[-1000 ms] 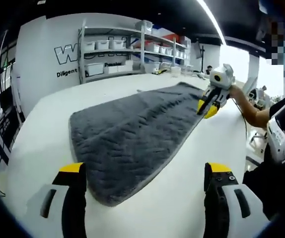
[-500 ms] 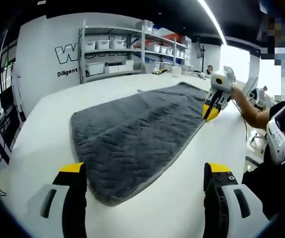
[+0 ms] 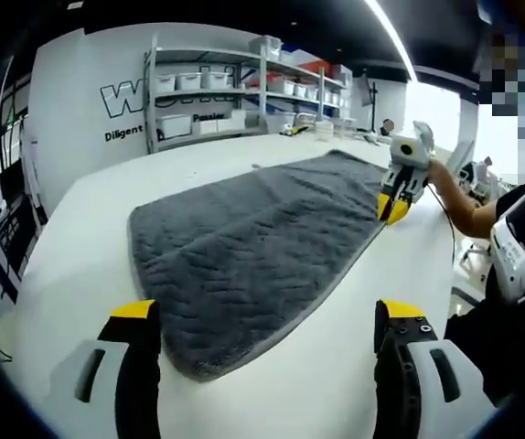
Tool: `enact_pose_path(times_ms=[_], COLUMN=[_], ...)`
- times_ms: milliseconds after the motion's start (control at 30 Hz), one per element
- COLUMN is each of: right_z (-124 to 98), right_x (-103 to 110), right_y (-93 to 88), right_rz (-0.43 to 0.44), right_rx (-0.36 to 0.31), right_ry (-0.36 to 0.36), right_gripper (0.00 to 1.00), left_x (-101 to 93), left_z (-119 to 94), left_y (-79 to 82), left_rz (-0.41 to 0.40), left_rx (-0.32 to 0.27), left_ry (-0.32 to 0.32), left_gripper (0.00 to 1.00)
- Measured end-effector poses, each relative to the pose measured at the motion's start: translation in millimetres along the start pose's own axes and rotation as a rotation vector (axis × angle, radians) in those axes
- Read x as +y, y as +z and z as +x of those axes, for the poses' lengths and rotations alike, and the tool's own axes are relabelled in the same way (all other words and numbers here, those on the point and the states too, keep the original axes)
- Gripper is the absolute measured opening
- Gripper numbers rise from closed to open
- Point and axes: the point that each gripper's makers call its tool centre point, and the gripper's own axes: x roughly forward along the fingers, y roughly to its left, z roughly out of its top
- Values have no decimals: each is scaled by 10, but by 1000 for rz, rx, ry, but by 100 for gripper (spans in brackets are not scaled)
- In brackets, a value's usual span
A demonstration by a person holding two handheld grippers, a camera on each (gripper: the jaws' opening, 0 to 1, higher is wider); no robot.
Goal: Open the folded towel by lifting each exposed corner and separating the folded layers until the towel lies flat within the target outline without major curled edges
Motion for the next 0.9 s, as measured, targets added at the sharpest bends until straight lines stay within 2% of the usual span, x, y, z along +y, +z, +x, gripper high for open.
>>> enact_pose_path(times_ms=[67,133,167,233,300,433,533,600,700,733,800,900], right_z=[-27,-75,-110,-183,-282,-370,-638,-746,-872,-933,-1007,-1097], right_x=[0,-25,-15,-45,-115,-184,-318,-365,-455,-479,-515,-480], right_y=[40,131,125,179,169,137,121,61,-64,-163,-187,-294], right_rz=[-14,-54,-40,-37,1,18,44,90,130,149,159,172], right_rx=[-26,-84,-82,-122,-138,-144,-228,-239,-225,-195,-216,-199], right_ry=[-8,-43,-46,-73,-122,-166,-253,-278,-344,-369,-402,-413], right_gripper=[17,25,25,28,36,62,66,72,98,97,100,99], left_x=[-12,-27,-32,-45,-67,-80,-115,-131,-202,-222,-256,-309], left_z=[8,19,25,41,65,86,130,149,189,202,230,283], left_y=[11,21,28,42,60,84,137,169,220,224,232,276], left_rz=[3,6,6,9,10,1,9,11,-9,-5,3,19], left_rx=[-2,-3,-4,-6,-7,-11,-14,-20,-34,-32,-26,-35], left_ry=[-2,-5,-6,-9,-16,-24,-43,-46,-78,-83,-90,-95], left_gripper=[95,95,95,95,95,95,95,95,96,96,96,96])
